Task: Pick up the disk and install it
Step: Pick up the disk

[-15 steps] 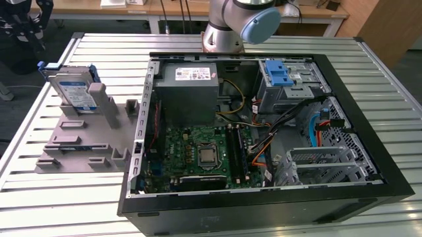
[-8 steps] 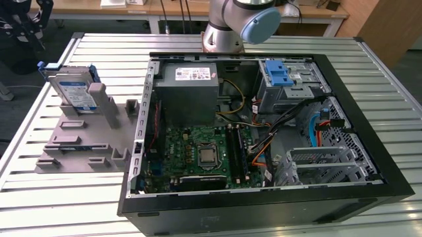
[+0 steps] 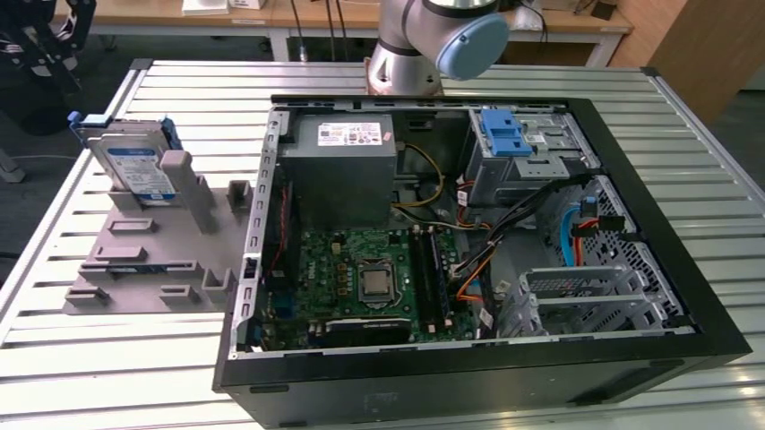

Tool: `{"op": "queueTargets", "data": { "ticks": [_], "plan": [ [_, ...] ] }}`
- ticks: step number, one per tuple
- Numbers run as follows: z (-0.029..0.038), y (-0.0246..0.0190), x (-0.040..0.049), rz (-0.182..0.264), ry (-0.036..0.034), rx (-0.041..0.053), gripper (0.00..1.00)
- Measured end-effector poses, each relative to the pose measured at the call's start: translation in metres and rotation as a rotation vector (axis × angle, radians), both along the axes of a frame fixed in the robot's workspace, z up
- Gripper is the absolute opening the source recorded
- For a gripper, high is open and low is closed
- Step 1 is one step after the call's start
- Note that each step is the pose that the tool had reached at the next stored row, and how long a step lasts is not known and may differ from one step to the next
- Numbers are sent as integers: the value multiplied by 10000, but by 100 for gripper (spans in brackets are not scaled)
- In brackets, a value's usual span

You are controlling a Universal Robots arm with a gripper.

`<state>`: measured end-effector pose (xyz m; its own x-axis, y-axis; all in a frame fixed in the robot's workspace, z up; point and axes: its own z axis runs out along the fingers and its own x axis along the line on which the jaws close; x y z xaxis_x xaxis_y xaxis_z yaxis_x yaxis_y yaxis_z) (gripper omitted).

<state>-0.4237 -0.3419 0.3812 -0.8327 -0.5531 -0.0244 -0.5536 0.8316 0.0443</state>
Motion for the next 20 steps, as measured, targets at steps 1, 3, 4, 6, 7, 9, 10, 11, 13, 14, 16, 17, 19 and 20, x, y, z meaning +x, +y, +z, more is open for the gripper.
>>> {"op": "queueTargets", "data": {
  "ticks": [1, 3, 4, 6, 7, 9, 10, 11, 13, 14, 16, 17, 19, 20],
  "plan": [
    [0, 0, 0, 108, 0, 0, 11],
    [-1, 0, 0, 325, -1, 0, 11],
    [-1, 0, 0, 430, -1, 0, 11],
    [0, 0, 0, 640, 0, 0, 11],
    [0, 0, 0, 745, -1, 0, 11],
    [-1, 0, 0, 970, -1, 0, 11],
    [-1, 0, -1, 1088, -1, 0, 11],
    [-1, 0, -1, 1214, -1, 0, 11],
    [-1, 0, -1, 1523, -1, 1, 11],
    [-1, 0, 0, 1703, -1, 0, 11],
    [-2, 0, 0, 2068, -1, 0, 11],
    [-2, 0, -1, 2248, -1, 0, 11],
    [-2, 0, -1, 2619, 0, 0, 11],
    [-2, 0, -1, 2798, -1, 0, 11]
  ]
}}
